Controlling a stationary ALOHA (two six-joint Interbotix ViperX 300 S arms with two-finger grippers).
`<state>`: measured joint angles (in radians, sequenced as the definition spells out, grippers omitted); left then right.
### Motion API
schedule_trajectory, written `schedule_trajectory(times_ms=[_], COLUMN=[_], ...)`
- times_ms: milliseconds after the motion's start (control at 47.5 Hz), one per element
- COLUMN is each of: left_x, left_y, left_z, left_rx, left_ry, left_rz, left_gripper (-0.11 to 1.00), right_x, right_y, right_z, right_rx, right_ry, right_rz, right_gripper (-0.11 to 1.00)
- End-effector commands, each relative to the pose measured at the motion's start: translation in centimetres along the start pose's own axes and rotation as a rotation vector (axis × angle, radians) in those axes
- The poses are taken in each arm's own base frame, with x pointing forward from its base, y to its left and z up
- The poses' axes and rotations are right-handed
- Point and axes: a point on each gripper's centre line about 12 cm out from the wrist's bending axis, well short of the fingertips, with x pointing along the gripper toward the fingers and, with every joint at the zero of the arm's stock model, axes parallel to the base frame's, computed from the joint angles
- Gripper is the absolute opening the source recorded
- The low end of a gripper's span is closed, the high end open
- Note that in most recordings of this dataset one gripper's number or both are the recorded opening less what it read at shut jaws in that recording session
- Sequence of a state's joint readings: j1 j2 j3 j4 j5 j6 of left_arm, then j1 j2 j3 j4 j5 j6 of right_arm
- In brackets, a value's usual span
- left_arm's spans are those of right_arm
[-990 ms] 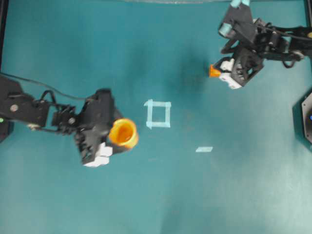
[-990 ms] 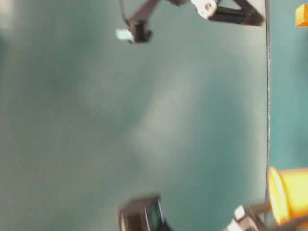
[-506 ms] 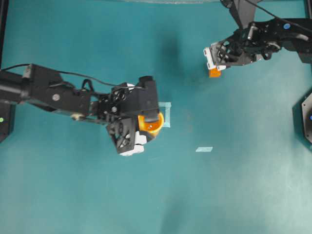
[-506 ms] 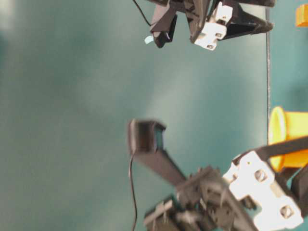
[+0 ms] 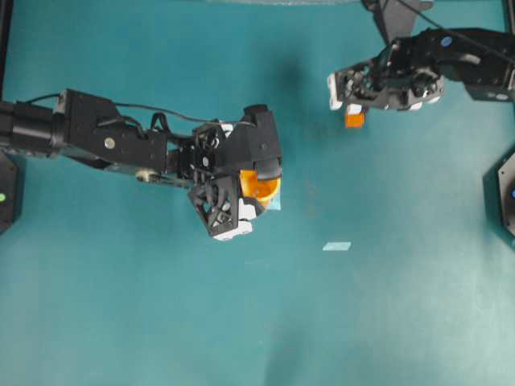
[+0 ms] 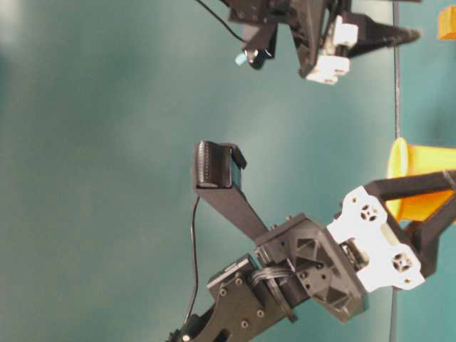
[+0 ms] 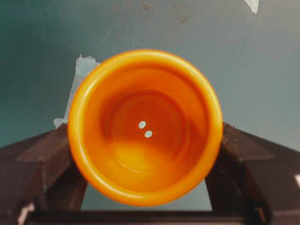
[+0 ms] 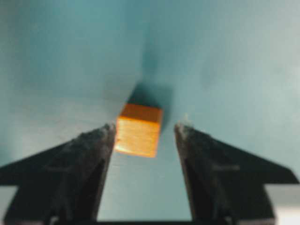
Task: Hold the block with right arm and the cup with left arm, then put the block into the cup.
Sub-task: 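Lift the orange cube with the right gripper and carry it left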
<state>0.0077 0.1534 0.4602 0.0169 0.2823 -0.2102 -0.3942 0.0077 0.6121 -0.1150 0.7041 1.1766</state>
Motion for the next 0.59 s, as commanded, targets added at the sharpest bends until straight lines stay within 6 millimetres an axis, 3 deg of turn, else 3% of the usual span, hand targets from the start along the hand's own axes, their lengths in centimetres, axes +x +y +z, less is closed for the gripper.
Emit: schedule_trajectory(times_ms=[0,569], left_x=[-0.8,-0.8], left_y=[-0.2,-0.2], left_z=[1.1,0.8], left_rx=[0.003,0.001], left_ry=[-0.038,-0.033], left_rz=[-0.007,-0.006], left_gripper=[0.67,0.66], right_x=[-0.3,1.7], right_y=[1.0,0.7], right_z=[0.3,-0.4], right_rx=[-0.004,0.013], right_ry=[-0.011,0.01], right_rz=[0.024,-0.001], right_gripper=[0.57,0.55])
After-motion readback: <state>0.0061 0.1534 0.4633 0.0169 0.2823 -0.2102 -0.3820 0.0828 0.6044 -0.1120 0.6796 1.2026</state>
